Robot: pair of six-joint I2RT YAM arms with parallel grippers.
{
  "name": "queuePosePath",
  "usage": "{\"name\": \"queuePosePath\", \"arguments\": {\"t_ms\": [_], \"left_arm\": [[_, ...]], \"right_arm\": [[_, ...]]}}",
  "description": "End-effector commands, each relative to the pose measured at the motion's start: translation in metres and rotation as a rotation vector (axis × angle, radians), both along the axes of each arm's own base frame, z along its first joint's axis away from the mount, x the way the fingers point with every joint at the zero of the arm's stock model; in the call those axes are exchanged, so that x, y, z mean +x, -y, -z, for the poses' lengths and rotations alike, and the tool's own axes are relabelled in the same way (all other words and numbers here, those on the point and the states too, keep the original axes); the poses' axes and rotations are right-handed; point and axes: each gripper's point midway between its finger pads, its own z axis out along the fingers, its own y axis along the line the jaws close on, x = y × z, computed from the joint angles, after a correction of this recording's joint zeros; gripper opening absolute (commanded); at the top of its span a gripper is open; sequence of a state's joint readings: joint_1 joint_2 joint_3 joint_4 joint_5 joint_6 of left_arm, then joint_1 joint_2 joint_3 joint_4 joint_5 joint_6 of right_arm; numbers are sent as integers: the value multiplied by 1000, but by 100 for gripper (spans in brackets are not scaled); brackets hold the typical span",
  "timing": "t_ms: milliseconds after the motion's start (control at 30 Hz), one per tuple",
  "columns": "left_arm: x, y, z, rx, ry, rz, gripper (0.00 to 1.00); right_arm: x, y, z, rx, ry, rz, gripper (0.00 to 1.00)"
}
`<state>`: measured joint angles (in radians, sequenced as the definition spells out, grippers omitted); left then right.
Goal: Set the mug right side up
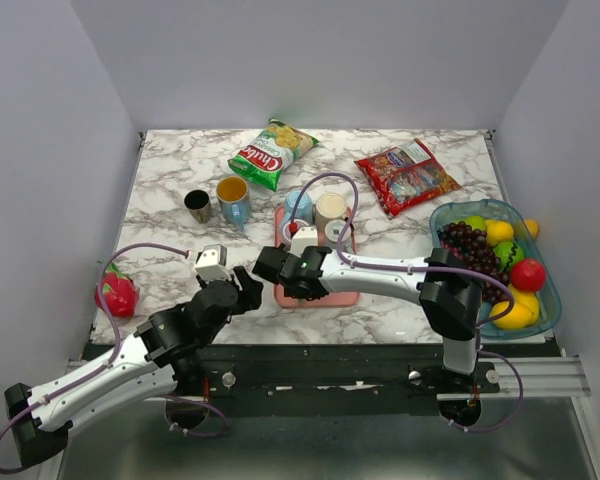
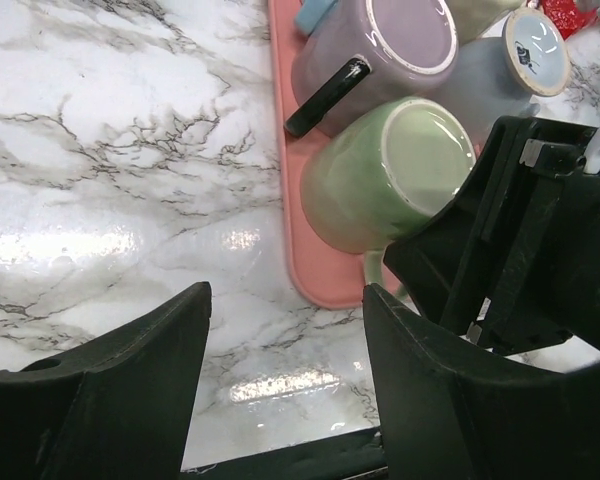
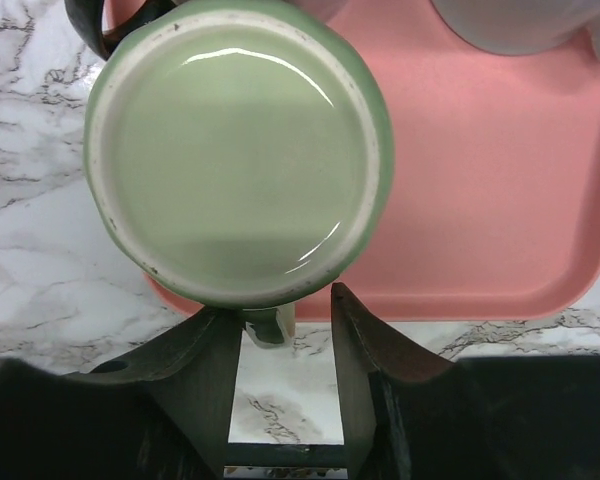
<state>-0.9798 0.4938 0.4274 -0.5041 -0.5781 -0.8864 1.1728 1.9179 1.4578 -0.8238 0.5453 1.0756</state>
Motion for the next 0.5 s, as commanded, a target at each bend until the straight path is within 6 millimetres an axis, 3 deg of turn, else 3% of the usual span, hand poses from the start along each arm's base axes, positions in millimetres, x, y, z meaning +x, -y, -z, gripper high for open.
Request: {"name": "queuePosePath", "arguments": {"t_ms": [0,133,300,433,467], "left_arm": [[5,-8,-3,15,30,-45,71],[6,-7,-5,15,35,-42,71],[6,-7,-5,15,40,-39,71],[5,-9,-7,4,48,-41,71],[5,-9,-7,1,50,-39,71]], "right_arm": [[10,22,7,-109,56,42,44],[12,22,7,-116,65,24,30],[14,19,9,-130,70,-18,22],[11,17,15,-133,49,-58,1],[10,18,16,-139,45,-60,1]]}}
